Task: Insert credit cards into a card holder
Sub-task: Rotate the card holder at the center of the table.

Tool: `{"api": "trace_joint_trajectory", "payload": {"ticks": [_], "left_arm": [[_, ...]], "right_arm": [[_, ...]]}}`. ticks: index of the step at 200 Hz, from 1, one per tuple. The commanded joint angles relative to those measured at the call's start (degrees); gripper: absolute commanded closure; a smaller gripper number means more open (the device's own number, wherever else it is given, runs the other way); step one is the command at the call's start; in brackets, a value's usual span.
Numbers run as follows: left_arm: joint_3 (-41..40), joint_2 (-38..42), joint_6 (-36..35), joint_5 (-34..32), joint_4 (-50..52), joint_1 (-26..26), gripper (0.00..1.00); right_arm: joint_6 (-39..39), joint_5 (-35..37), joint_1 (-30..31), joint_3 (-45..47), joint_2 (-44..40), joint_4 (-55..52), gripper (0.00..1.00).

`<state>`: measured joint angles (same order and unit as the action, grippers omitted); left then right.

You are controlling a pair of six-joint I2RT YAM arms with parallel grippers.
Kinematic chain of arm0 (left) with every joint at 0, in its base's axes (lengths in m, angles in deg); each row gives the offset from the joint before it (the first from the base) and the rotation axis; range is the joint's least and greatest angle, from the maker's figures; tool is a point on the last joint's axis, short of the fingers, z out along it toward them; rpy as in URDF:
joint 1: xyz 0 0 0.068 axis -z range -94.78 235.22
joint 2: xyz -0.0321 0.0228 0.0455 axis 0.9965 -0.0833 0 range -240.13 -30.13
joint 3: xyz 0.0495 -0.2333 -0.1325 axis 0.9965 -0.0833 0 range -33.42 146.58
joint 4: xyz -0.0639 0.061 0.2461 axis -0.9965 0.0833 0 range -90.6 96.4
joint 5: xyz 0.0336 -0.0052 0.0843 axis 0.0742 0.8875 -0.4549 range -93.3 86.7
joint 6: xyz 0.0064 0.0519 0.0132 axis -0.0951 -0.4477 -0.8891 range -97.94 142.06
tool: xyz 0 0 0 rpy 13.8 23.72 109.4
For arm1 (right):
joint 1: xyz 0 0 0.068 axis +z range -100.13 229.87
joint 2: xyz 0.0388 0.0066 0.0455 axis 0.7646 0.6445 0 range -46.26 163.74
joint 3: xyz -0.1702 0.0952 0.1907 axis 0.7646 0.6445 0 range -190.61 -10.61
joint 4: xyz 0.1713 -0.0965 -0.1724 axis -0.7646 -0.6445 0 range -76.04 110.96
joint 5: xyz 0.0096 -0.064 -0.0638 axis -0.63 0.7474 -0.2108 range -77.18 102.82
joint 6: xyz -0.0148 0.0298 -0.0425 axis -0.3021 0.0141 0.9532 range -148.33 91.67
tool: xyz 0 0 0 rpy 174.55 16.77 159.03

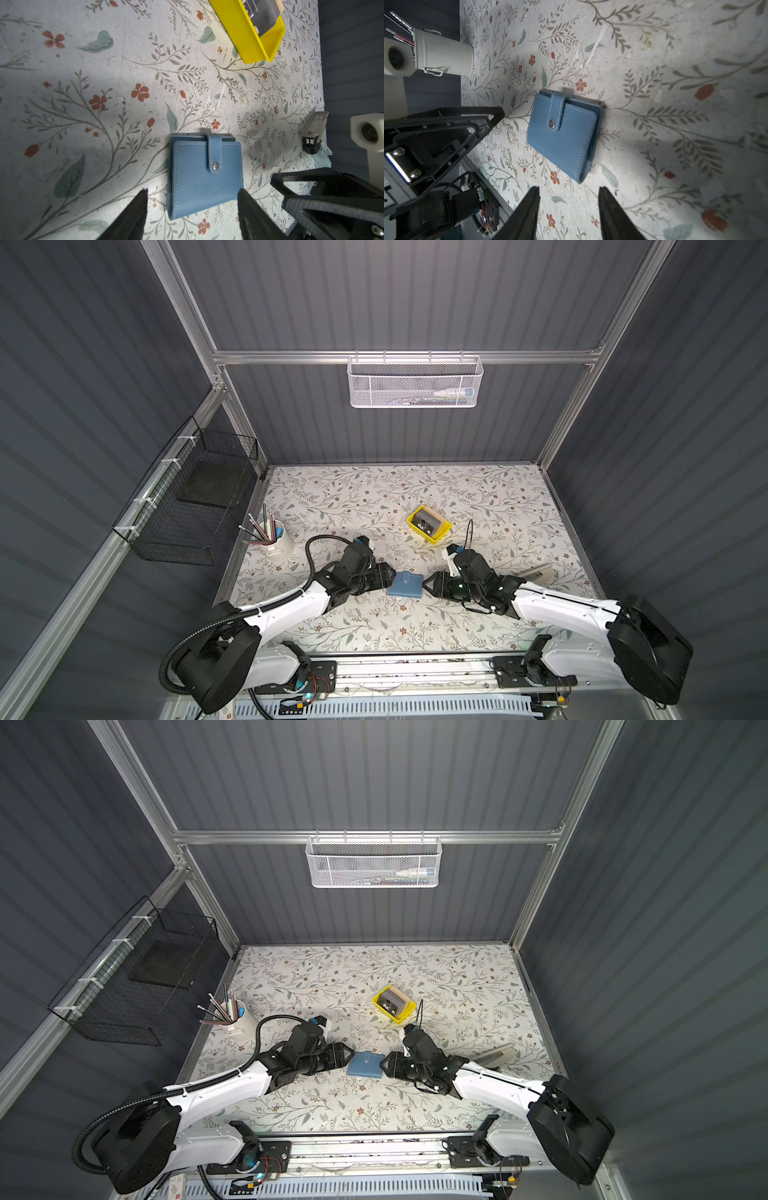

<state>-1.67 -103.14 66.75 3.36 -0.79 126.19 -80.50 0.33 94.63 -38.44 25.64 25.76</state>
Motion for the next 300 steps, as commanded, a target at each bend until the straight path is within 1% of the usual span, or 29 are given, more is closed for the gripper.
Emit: {"api": "trace_joint_trajectory", "payload": {"ticks": [1,60,114,142,206,241,259,266,300], "left_arm": [[-0.9,-0.2,1.1,0.5,1.8,0.4,0.31],[-1.9,-0.3,1.6,1.1,0.6,0.4,0.31],[-0.4,-2.4,1.9,1.3,3.3,0.4,0.33],[0.2,-4.2,2.2,2.5,2.9,0.4,0.38],[1.0,-7.2,2.8,5.1,-0.2,0.4,0.41],[1.3,-8.6,2.9,5.3,-1.2,0.4,0.43],[1.7,-10.2,3.1,6.2,-2.6,0.4,0.46],[1.7,-10.7,3.3,6.7,-3.4,0.4,0.47],[3.3,-12.3,2.9,6.6,-4.4,0.4,0.5]], "right_arm": [[-2.1,-0.2,0.5,1.2,1.1,3.0,0.53],[-3.3,-0.2,1.2,1.8,3.0,5.2,0.6],[-4.0,-0.5,1.3,1.8,4.1,6.2,0.66],[-4.4,-0.6,1.5,1.9,4.8,7.3,0.7],[-5.6,-1.2,2.0,2.0,8.8,11.0,0.75],[-6.1,-1.2,2.1,1.8,10.7,12.3,0.78],[-6.4,-1.2,2.1,1.8,11.4,12.9,0.79],[-6.4,-1.3,2.2,1.8,11.6,13.0,0.81],[-6.7,-0.9,2.4,1.9,12.3,13.8,0.84]]}}
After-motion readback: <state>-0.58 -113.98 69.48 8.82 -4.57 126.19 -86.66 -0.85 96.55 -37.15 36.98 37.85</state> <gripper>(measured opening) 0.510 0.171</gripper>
